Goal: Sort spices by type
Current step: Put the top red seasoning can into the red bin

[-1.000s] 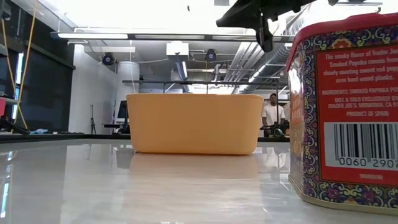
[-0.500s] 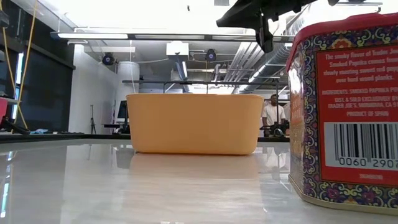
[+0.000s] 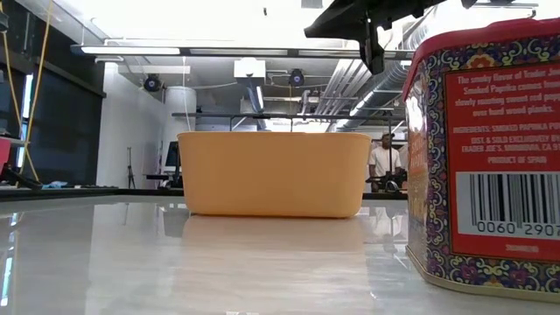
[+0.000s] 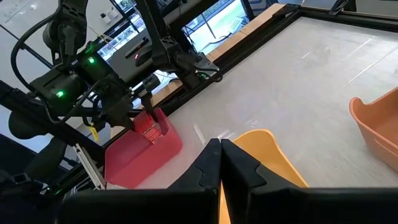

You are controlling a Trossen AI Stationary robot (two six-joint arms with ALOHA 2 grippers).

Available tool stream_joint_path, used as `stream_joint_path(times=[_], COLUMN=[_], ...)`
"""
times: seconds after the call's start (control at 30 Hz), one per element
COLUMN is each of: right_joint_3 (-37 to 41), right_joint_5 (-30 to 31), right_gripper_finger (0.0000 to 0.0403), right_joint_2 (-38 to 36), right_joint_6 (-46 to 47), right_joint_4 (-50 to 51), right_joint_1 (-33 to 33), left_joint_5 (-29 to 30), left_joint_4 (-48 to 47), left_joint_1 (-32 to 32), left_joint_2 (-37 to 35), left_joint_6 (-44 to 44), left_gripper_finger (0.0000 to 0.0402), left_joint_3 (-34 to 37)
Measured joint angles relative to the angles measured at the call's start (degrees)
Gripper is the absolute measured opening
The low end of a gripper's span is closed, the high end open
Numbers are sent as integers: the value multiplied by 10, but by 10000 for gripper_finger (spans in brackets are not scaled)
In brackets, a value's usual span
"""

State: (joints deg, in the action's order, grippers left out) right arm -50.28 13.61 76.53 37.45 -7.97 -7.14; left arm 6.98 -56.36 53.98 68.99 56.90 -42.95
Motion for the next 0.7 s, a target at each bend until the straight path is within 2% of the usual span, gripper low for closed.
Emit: stream_joint_path(times=[0.17, 0.53, 0.7], right_joint_3=[0, 0, 0], right_joint_5=[0, 1, 1], right_gripper_finger=[0, 0, 0], right_joint_2=[0, 0, 0], right_joint_6=[0, 0, 0], right_joint_4=[0, 0, 0], right_joint_1=[0, 0, 0], left_joint_5=[0, -18, -13], left_joint_4=[0, -1, -67], left_joint_1=[0, -1, -12], left_joint_2=[0, 0, 0], left_joint_6=[0, 0, -13], left_gripper_finger=[221, 284, 290], left_joint_3=[0, 0, -33])
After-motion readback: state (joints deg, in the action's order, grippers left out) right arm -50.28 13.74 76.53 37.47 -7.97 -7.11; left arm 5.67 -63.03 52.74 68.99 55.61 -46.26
